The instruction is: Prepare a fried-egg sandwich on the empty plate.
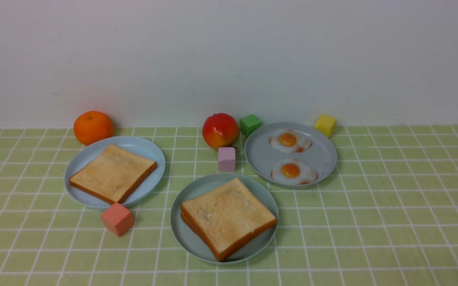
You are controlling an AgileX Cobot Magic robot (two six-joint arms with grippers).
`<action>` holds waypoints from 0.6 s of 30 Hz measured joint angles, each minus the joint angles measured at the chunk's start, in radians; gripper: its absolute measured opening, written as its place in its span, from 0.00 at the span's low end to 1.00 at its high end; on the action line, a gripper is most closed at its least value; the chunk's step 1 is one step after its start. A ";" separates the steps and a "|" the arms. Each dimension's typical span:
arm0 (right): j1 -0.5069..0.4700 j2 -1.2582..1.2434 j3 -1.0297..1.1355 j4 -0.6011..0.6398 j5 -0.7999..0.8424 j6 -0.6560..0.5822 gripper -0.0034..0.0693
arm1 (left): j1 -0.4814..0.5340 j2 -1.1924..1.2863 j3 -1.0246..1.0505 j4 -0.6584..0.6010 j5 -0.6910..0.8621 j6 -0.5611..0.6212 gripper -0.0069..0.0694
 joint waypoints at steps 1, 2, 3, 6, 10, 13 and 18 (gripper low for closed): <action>0.000 0.000 0.000 0.000 0.000 0.000 0.04 | 0.078 -0.001 0.031 -0.036 -0.018 0.025 0.07; 0.000 0.000 0.000 0.000 0.000 0.000 0.04 | 0.089 -0.002 0.036 -0.044 -0.021 0.030 0.07; 0.000 0.000 0.000 0.000 0.000 0.000 0.04 | 0.128 -0.006 0.062 -0.057 -0.022 0.036 0.07; 0.000 0.000 0.000 0.000 0.000 0.000 0.04 | 0.236 -0.036 0.155 -0.072 -0.008 0.029 0.07; 0.000 0.000 0.000 0.000 0.000 0.000 0.04 | 0.296 -0.050 0.225 -0.063 0.096 -0.029 0.07; 0.000 0.000 0.000 0.000 0.000 0.000 0.05 | 0.303 -0.050 0.233 -0.047 0.206 -0.064 0.07; 0.000 0.000 0.000 0.000 0.000 0.000 0.05 | 0.304 -0.050 0.234 -0.041 0.215 -0.110 0.07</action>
